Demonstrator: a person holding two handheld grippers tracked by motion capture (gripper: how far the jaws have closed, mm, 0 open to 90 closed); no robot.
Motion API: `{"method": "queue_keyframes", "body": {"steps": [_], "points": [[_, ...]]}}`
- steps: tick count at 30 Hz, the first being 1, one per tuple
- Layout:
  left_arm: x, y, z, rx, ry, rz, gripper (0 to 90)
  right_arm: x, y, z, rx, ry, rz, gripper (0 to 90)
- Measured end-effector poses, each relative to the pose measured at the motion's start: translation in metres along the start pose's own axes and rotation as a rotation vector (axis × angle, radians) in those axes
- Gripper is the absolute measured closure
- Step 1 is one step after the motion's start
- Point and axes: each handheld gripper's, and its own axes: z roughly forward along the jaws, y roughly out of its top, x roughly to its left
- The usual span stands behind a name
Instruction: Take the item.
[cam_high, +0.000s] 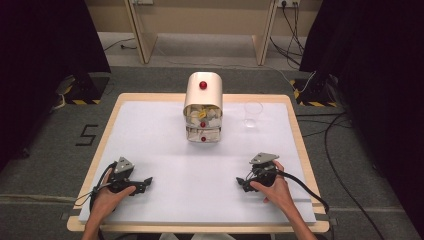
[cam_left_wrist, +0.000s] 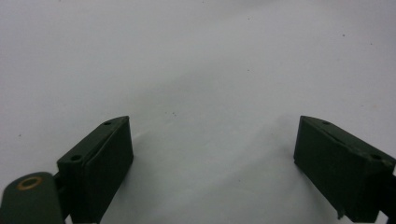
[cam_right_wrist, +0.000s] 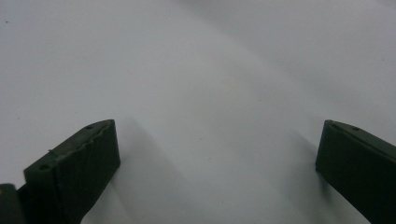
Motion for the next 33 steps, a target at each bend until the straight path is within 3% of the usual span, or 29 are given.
{"method": "queue_keyframes", "body": {"steps": [2,4,5,6,7,8,9,10,12,15,18,19,23,33], "points": [[0.000,0.000,0.000,0.001,0.000,0.001,10.9,0.000,0.000,0.000,-0.001,0.000,-0.004,0.4],[0.000,0.000,0.000,0.001,0.001,0.001,10.9,-0.003,0.003,-0.002,-0.034,0.020,0.001,24.5],[0.000,0.000,0.000,0.001,0.000,0.001,10.9,-0.004,0.006,-0.005,-0.064,0.029,0.006,27.3],[0.000,0.000,0.000,0.001,0.000,0.001,10.9,-0.004,0.009,-0.006,-0.077,0.025,0.000,14.6],[0.000,0.000,0.000,0.002,0.001,0.002,10.8,-0.003,0.012,-0.008,-0.098,0.011,-0.012,8.0],[0.000,0.000,0.000,0.002,0.002,0.003,10.8,-0.002,0.016,-0.011,-0.112,-0.004,-0.017,11.7],[0.000,0.000,0.000,0.002,0.003,0.003,10.8,-0.001,0.019,-0.015,-0.144,-0.003,-0.040,23.2],[0.000,0.000,0.000,0.002,0.004,0.004,10.7,0.000,0.021,-0.016,-0.159,0.002,-0.044,24.7],[0.000,0.000,0.000,0.003,0.003,0.005,10.7,0.005,0.027,-0.019,-0.197,0.007,-0.038,14.8],[0.000,0.000,0.000,0.003,0.003,0.005,10.7,0.014,0.040,-0.021,-0.231,0.006,-0.088,19.2],[0.000,0.000,0.000,0.002,0.002,0.003,10.8,0.019,0.051,-0.019,-0.249,0.014,-0.106,20.2],[0.000,0.000,0.000,0.002,0.002,0.002,10.8,0.022,0.061,-0.016,-0.260,0.039,-0.119,23.2],[0.000,0.000,0.000,0.001,-0.001,0.000,10.9,0.028,0.080,-0.013,-0.289,0.040,-0.148,23.6],[0.000,0.000,0.000,0.001,-0.001,0.001,10.8,0.033,0.120,-0.022,-0.378,0.020,-0.179,25.9]]}}
